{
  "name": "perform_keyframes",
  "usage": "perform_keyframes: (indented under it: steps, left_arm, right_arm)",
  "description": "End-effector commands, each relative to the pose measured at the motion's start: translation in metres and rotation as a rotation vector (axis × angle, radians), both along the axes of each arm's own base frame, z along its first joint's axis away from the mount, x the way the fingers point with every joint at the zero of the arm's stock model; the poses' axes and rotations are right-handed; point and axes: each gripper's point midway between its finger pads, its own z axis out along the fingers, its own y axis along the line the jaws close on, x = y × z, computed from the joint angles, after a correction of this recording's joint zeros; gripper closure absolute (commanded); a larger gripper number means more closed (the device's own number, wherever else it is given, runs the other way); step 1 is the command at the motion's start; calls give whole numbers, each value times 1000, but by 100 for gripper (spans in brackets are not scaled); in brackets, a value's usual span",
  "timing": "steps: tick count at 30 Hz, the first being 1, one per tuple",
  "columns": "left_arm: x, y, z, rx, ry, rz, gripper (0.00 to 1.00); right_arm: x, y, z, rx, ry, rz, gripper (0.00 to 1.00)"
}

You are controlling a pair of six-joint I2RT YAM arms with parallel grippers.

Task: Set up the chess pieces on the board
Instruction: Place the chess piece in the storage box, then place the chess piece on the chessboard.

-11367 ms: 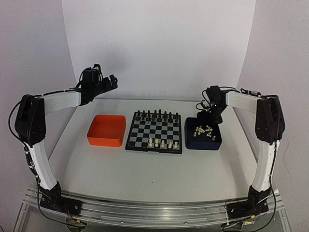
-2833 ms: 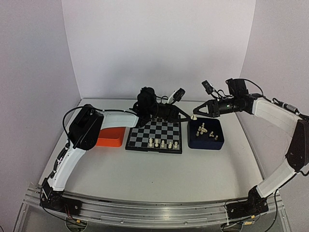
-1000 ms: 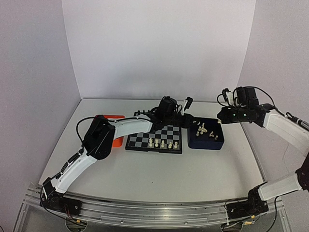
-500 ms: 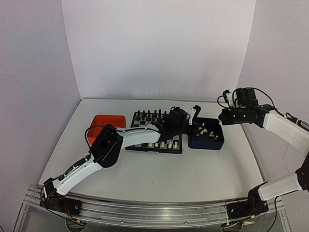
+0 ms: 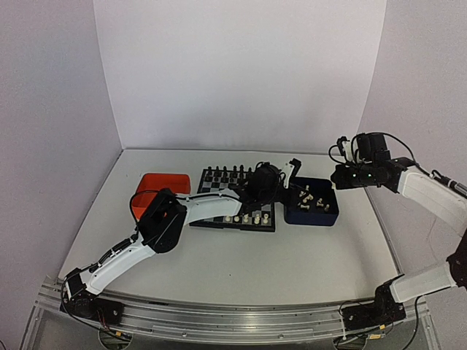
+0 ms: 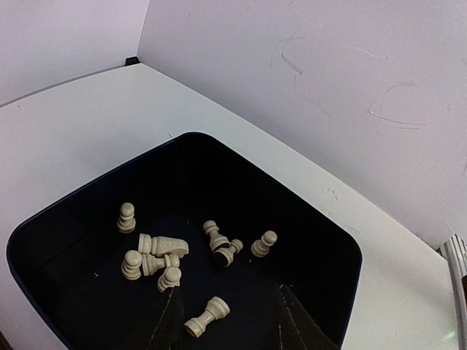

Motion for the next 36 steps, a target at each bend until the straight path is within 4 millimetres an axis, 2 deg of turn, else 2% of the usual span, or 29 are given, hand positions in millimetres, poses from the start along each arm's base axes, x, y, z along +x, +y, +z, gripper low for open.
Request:
perform_keyframes:
  steps: [1, 3, 6, 10, 14, 17, 20, 24, 31, 36]
  left_arm:
    - [0, -2, 58, -79, -70, -5, 56]
    - [-3, 0, 76, -91, -75, -15, 52]
    - [-13, 7, 114, -117, -93, -40, 43]
    - [-33, 19, 154, -132, -101, -98, 22]
    - [-60, 36, 167, -106, -96, -186, 10]
    - [-84, 51, 167, -78, -83, -281, 5]
    - [-110, 66, 164, -69, -62, -395, 4]
    - [-128, 80, 165, -87, -46, -463, 7]
    - [-139, 86, 168, -124, -9, -510, 16]
    - [-143, 86, 179, -183, 16, -546, 23]
  right_arm:
    - [1, 5, 12, 23, -22, 15, 100]
    - [0, 10, 16, 37, -26, 39, 100]
    - [-4, 22, 20, 63, -29, 121, 100]
    - [-14, 37, 21, 50, -48, 268, 100]
    - [-26, 52, 30, 79, -76, 389, 100]
    - [-36, 62, 38, 117, -93, 463, 100]
    - [-37, 67, 46, 178, -83, 455, 100]
    - [-51, 89, 63, 340, -42, 532, 100]
    - [-57, 104, 85, 534, 24, 521, 100]
    - [-58, 111, 83, 607, 58, 531, 100]
